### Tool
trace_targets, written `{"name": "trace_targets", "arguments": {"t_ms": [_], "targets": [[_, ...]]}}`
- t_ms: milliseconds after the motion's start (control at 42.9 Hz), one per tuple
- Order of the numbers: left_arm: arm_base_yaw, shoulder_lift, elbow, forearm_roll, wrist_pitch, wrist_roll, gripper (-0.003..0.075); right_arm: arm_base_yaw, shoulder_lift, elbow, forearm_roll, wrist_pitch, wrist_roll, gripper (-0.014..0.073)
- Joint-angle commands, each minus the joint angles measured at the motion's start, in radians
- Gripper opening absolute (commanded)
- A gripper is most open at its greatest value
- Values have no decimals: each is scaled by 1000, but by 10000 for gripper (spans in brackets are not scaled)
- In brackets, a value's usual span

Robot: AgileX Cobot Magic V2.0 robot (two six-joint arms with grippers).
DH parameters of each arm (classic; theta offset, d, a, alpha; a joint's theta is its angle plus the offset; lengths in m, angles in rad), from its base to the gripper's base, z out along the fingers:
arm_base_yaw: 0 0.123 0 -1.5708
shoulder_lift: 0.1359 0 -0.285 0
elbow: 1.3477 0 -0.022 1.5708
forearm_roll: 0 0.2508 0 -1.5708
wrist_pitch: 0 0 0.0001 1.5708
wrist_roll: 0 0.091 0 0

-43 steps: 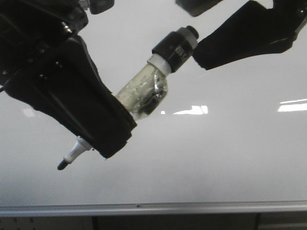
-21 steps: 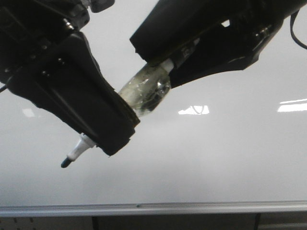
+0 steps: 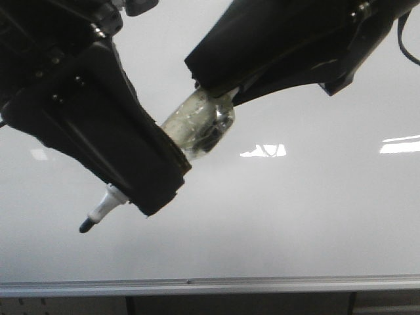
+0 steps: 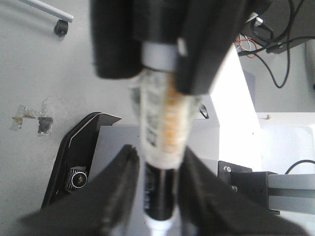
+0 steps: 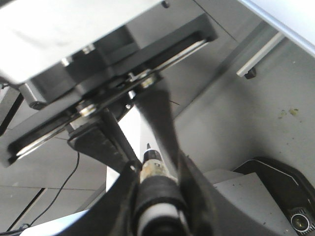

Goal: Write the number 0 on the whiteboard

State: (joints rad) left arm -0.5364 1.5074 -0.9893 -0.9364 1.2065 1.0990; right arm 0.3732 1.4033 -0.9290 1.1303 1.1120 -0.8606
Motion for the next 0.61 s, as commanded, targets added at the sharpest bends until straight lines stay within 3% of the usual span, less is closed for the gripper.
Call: {"name": "trace_targets", "arguments": {"t_ms": [0, 93, 140, 419, 583], "targets": [[-5, -40, -29, -68, 43, 0, 412, -1, -26, -30, 57, 48, -22, -69], [-5, -40, -29, -68, 20, 0, 587, -1, -26, -30, 55, 48, -22, -69], [-5, -40, -29, -68, 20, 0, 629, -4, -27, -30, 46, 47, -22, -69], [-5, -40, -29, -68, 24, 0, 640, -6, -83, -30, -81, -43, 12, -67], [-5, -40, -29, -68, 24, 0, 640, -36, -189, -30, -328, -130, 177, -67]]}}
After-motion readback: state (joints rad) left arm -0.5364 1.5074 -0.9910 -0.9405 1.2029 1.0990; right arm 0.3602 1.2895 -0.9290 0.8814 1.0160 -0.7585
